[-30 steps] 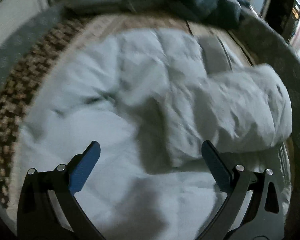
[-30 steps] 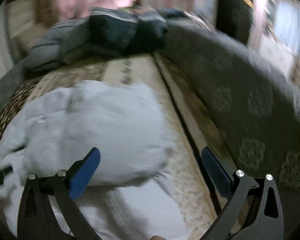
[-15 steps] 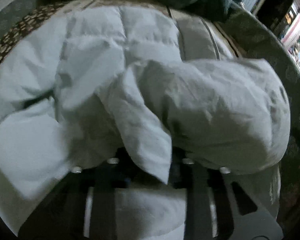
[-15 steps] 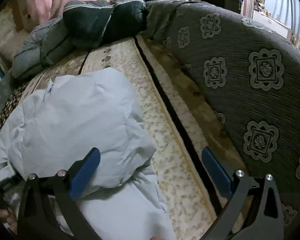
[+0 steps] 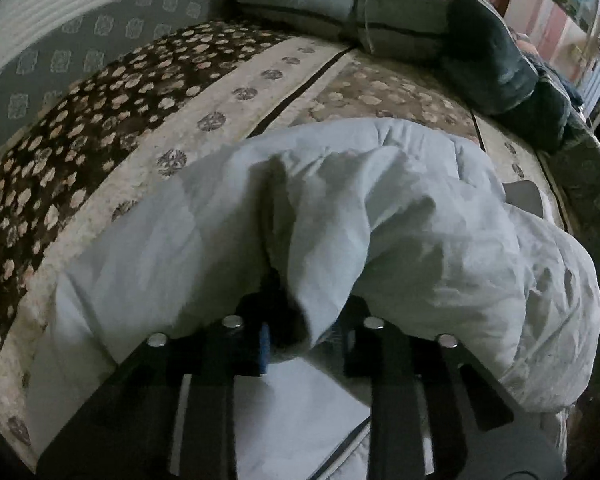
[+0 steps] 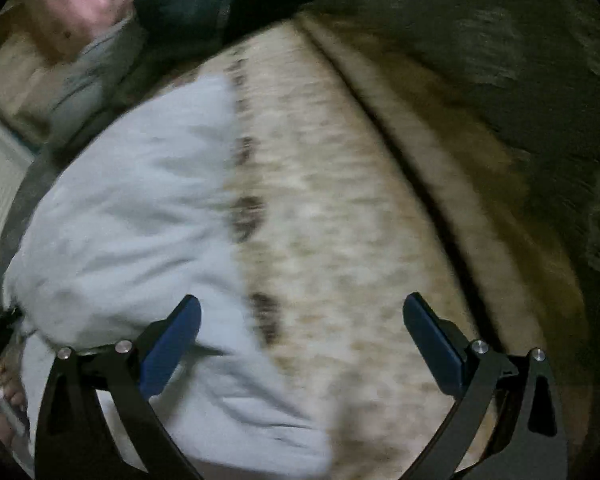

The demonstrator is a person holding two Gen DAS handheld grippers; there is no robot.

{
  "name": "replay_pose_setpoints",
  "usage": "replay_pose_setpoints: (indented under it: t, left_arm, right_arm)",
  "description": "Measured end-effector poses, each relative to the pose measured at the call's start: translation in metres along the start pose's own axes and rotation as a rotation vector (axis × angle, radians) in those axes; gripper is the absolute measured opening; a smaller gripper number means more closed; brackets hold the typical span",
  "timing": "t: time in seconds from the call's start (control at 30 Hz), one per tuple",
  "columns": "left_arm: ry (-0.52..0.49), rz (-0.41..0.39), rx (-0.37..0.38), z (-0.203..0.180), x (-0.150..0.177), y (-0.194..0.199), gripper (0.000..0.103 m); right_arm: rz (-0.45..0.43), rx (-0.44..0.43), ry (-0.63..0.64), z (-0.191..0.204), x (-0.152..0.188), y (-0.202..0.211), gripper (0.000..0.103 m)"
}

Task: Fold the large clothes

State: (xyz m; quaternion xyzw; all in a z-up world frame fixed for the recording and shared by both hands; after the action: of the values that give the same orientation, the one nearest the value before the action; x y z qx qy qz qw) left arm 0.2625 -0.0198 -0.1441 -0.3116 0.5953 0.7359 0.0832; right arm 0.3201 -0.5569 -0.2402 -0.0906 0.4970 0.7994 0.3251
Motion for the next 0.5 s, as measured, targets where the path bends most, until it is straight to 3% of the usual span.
replay_pose_setpoints:
  t: [0.33, 0.43, 0.47, 0.5]
  left_arm:
    - [0.012, 0.013, 0.014, 0.006, 0.000, -0.004, 0.051]
    - [0.043, 0.017, 0.001, 0.007, -0.001, -0.006, 0.083]
    - [0.057, 0.013, -0.013, 0.005, -0.003, -0.006, 0.098]
    - [0.082, 0.000, -0.037, 0.009, -0.004, -0.004, 0.100]
  right_arm:
    - [0.095, -0.107, 0.069, 0.027, 0.006, 0.005, 0.096]
    - [0.156, -0.014, 0.106, 0.025, 0.019, -0.017, 0.096]
    - [0.178, 0.020, 0.123, 0.024, 0.024, -0.025, 0.096]
    - [0.198, 0.052, 0.145, 0.025, 0.028, -0.036, 0.092]
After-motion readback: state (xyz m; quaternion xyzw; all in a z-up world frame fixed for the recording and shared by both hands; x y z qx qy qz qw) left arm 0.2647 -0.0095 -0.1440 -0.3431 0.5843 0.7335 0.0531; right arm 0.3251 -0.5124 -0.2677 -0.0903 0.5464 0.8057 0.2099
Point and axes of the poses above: each gripper's, at about its wrist camera, not at the fingertips, and y roughly against the way its jaws point, z to its left, x to its underside, the point moved 8 cm from there along -y, roughly the way its jaws point, and after that the axes turned 15 degrees about -x, right-handed, at the moved point
